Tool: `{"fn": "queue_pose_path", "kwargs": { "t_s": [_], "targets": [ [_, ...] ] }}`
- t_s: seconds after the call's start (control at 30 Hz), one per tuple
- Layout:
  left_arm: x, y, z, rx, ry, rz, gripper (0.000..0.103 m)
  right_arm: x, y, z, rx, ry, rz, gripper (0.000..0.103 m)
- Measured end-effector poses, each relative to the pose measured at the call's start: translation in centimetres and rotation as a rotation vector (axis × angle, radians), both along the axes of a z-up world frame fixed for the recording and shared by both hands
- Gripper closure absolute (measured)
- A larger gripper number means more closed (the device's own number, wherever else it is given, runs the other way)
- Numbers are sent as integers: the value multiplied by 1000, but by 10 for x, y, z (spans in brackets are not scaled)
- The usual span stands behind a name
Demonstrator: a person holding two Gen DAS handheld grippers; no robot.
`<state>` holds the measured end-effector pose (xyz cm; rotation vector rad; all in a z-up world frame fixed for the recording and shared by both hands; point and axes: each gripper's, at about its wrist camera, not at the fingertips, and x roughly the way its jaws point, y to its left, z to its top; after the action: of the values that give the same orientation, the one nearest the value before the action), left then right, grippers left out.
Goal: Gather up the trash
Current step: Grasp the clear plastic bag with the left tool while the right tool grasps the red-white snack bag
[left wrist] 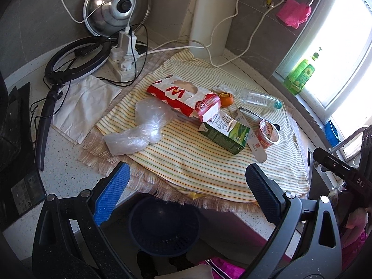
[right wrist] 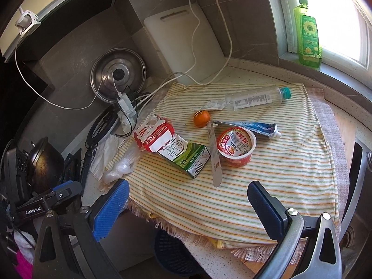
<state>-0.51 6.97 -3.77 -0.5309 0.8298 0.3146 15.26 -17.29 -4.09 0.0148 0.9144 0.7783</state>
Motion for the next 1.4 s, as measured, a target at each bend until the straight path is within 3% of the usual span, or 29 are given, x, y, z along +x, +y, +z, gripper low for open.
{"fn": "queue_pose_path", "kwargs": {
  "t_s": [0.17,0.43,0.77,0.93,1.4],
  "targets": [
    [6,24,-14,10,35,31,3,26,21,-4,-11,15,48,0],
    [29,51,-34,10,104,32,18,65,67,-13,-25,54,137,1],
    [71,55,-56,53,195,-29,29,104,134,-40,-56,144,221,6],
    [83,56,-64,70,225,-43,30,119,162,-57,-80,198,244,7],
    [101,68,-87,17,288,-36,43,146,212,-96,-117,323,271,7]
  ]
}}
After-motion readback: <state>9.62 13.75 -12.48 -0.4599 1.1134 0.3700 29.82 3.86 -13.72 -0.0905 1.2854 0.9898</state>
